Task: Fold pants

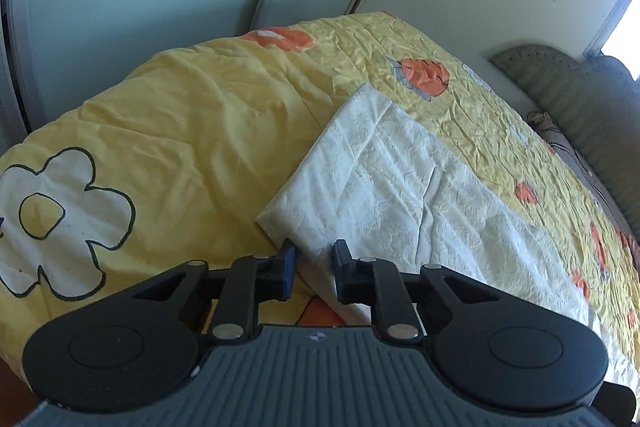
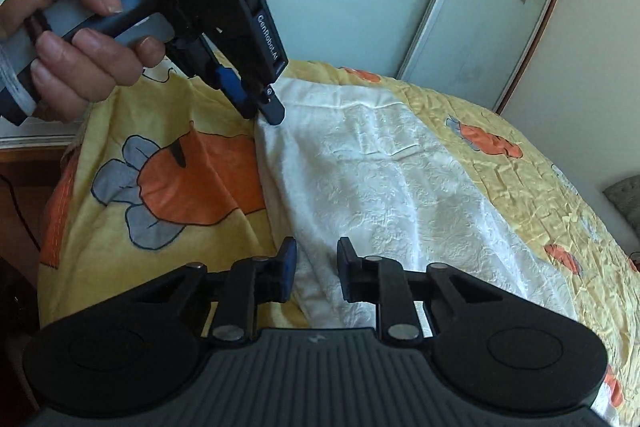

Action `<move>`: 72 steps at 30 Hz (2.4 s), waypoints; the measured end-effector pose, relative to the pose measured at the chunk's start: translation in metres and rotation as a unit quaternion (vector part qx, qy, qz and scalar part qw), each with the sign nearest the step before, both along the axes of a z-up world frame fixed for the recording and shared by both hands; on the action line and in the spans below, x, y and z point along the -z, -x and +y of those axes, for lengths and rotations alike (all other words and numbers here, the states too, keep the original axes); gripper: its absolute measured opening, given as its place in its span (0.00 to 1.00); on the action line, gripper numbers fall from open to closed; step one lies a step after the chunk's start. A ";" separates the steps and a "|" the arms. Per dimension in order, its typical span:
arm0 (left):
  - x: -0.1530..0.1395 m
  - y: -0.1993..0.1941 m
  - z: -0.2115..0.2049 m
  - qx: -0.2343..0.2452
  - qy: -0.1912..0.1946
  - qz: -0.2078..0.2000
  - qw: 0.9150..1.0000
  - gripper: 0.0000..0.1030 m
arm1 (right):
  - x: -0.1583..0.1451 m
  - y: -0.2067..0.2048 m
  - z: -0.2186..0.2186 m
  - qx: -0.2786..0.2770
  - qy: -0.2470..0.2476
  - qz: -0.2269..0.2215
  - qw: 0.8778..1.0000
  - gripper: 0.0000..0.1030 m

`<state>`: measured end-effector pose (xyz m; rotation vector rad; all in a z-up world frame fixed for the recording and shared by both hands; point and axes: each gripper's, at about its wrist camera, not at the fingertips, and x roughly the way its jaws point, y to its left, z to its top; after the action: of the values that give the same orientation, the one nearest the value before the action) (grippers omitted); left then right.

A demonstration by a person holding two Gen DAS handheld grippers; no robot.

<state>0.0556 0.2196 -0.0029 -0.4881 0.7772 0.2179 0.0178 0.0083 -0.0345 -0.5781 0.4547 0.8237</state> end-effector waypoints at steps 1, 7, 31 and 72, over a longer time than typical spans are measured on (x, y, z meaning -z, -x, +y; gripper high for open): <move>0.000 0.000 -0.001 -0.006 -0.003 -0.009 1.000 0.16 | 0.001 0.000 0.002 0.000 0.001 -0.002 1.000 0.13; -0.001 0.000 -0.010 -0.032 -0.041 -0.017 0.998 0.14 | 0.002 -0.001 0.003 0.011 -0.043 0.021 0.999 0.10; -0.013 -0.005 -0.289 0.359 -0.291 -0.133 0.877 0.62 | 0.011 0.055 -0.369 0.536 -0.262 0.112 0.795 0.55; 0.013 -0.077 -0.308 0.433 0.199 0.024 0.879 0.73 | -0.034 0.022 -0.424 0.566 -0.335 -0.056 0.751 0.15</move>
<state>0.1321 -0.0884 -0.0163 -0.4741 1.0260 -0.7850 -0.0044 -0.4160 -0.0006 0.3627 0.2817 -0.2647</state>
